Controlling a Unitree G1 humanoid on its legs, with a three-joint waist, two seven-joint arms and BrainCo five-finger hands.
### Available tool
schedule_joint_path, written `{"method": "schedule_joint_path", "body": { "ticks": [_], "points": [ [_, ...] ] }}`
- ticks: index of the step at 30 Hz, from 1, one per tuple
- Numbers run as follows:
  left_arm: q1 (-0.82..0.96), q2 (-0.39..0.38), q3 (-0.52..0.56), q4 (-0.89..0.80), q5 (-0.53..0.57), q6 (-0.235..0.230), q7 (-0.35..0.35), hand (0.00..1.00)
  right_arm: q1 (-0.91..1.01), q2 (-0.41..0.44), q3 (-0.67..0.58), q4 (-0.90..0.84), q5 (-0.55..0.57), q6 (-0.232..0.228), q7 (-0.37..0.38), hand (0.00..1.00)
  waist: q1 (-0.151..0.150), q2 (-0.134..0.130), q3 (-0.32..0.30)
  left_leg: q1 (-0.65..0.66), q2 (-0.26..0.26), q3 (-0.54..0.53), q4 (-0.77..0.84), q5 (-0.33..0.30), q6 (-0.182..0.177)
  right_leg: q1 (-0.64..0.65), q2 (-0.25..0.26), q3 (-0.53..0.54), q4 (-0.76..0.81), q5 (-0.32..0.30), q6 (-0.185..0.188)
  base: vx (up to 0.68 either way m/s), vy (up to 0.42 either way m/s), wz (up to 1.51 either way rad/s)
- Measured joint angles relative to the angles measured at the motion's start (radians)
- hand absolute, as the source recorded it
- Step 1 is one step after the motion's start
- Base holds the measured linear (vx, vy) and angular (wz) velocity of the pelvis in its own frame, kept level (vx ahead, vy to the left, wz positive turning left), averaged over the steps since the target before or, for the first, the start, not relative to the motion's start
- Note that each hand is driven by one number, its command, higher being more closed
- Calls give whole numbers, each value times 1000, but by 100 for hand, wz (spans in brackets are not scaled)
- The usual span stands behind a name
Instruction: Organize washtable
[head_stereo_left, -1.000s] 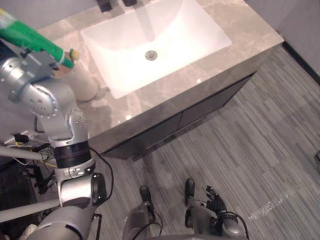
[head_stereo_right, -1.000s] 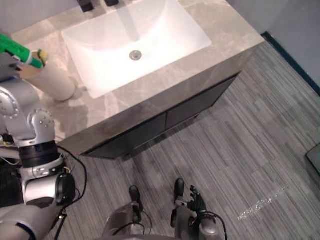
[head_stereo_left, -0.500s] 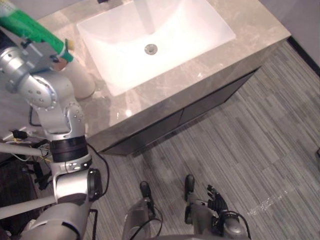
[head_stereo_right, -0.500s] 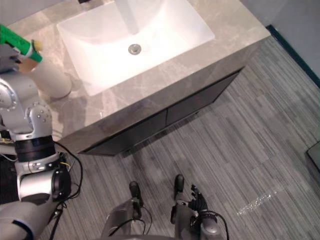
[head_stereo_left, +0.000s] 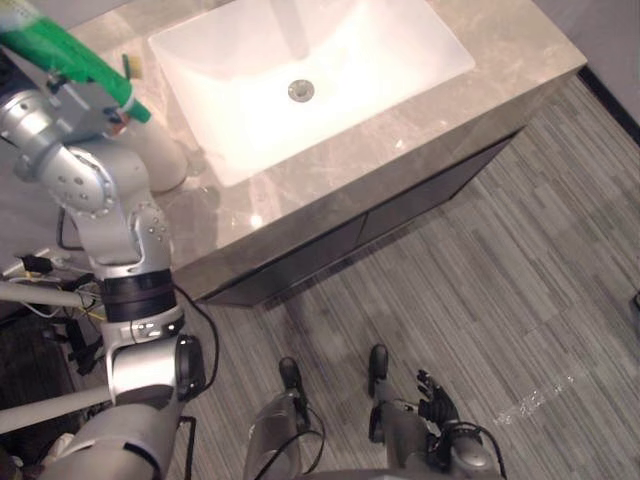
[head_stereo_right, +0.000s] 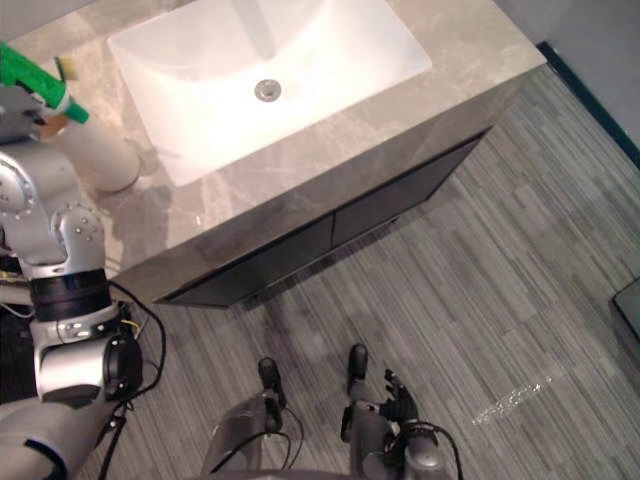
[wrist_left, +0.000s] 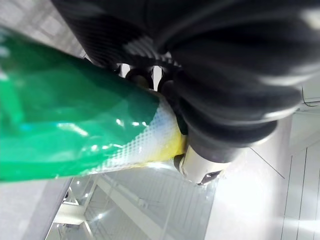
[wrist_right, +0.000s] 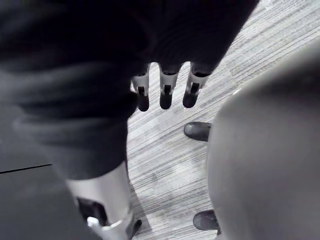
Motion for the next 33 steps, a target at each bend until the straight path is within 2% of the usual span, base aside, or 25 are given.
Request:
{"method": "schedule_joint_path", "body": {
  "ticks": [7, 13, 22, 27, 33],
  "points": [
    [0, 5, 2, 0, 15, 1, -1, 100, 0, -1, 0, -1, 0, 0, 4, 0, 1, 1, 1, 0, 2, -1, 4, 0, 0, 0, 1, 0, 5, 0, 0, 0, 0, 0],
    [2, 62, 15, -1, 17, 2, -1, 100, 0, -10, 3, -1, 0, -2, 5, 0, 2, 9, 6, 0, 7, -1, 6, 0, 0, 0, 4, -1, 7, 0, 0, 0, 0, 0],
    [3, 72, 51, -3, 14, 1, -2, 100, 0, -16, 12, 0, -1, -1, 7, 0, 5, 10, 5, 1, 7, -1, 7, 0, 0, 3, 4, -4, 7, 0, 0, 0, 0, 0],
    [5, 135, 51, -3, 14, 1, -1, 100, 0, -16, 13, 0, -1, 0, 7, 0, 5, 10, 5, 3, 7, -1, 7, 0, 0, 5, 4, -6, 6, 0, 0, 0, 0, 0],
    [30, 141, 84, -2, 14, 1, 0, 100, 0, -18, 14, 0, -1, 1, 7, 0, 5, 10, 4, 2, 7, -2, 6, 0, 0, 6, 4, -12, 2, 0, 0, 0, 0, 0]
  ]
}}
